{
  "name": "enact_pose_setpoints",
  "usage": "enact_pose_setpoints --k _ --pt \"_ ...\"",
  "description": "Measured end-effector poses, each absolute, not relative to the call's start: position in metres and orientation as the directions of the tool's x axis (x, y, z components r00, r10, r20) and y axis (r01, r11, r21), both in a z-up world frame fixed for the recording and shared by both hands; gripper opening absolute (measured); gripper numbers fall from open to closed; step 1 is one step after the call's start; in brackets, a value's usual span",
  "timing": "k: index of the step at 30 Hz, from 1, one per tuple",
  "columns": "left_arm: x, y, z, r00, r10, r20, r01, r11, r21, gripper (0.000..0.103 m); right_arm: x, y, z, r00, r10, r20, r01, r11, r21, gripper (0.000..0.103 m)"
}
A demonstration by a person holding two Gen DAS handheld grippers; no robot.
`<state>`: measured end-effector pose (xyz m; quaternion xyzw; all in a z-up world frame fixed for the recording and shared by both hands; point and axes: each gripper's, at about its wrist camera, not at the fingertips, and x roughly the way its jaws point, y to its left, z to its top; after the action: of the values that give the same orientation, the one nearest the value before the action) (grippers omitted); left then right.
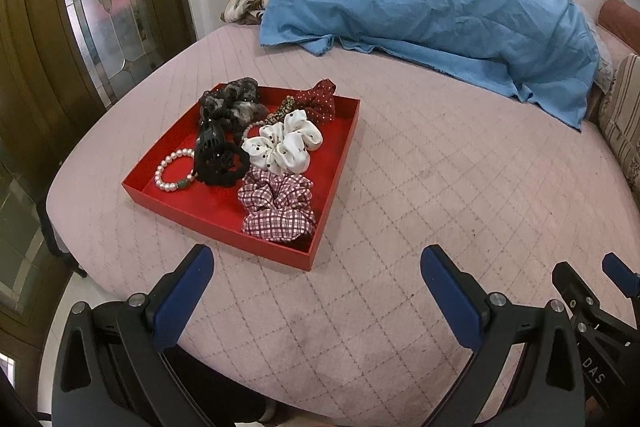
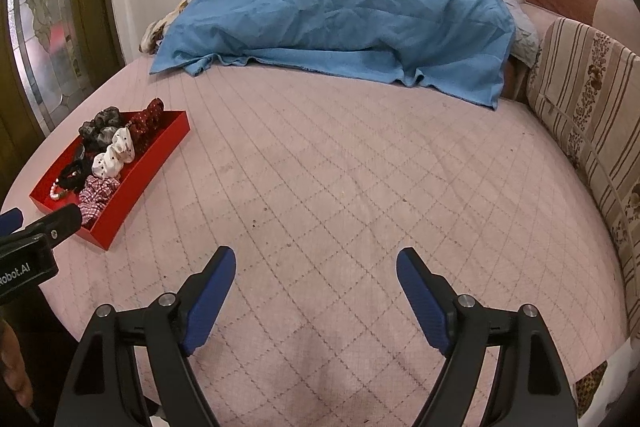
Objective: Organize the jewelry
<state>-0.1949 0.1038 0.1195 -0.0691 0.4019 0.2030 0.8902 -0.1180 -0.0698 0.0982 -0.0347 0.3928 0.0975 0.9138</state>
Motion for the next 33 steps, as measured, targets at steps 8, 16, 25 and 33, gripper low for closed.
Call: enact_pose_setpoints --k 8,16,25,33 --pt "-0.194 0.107 0.116 0.588 0.293 -0.754 -0.416 0.909 0.028 0.103 -0.118 -0.067 0.095 0.665 0.15 -0.732 -0.213 0.977 0.007 0.087" --pt "-0.193 0.108 0.113 0.579 0.3 -0.758 -0.417 0.908 0.04 0.103 -0.118 -0.064 0.093 0.66 0.153 -0.735 -0.221 0.975 0.004 0.087" --pt "-0.194 0.109 0.113 0.581 0.303 -0.756 -0.419 0.907 0.042 0.103 -0.123 -0.063 0.098 0.686 0.169 -0.708 -0.228 0.974 0.012 0.088" --pt "-0.196 0.116 0.112 0.585 0.316 -0.747 -0.434 0.9 0.041 0.103 -0.125 -0.06 0.1 0.688 0.176 -0.704 -0.236 0.972 0.012 0.088"
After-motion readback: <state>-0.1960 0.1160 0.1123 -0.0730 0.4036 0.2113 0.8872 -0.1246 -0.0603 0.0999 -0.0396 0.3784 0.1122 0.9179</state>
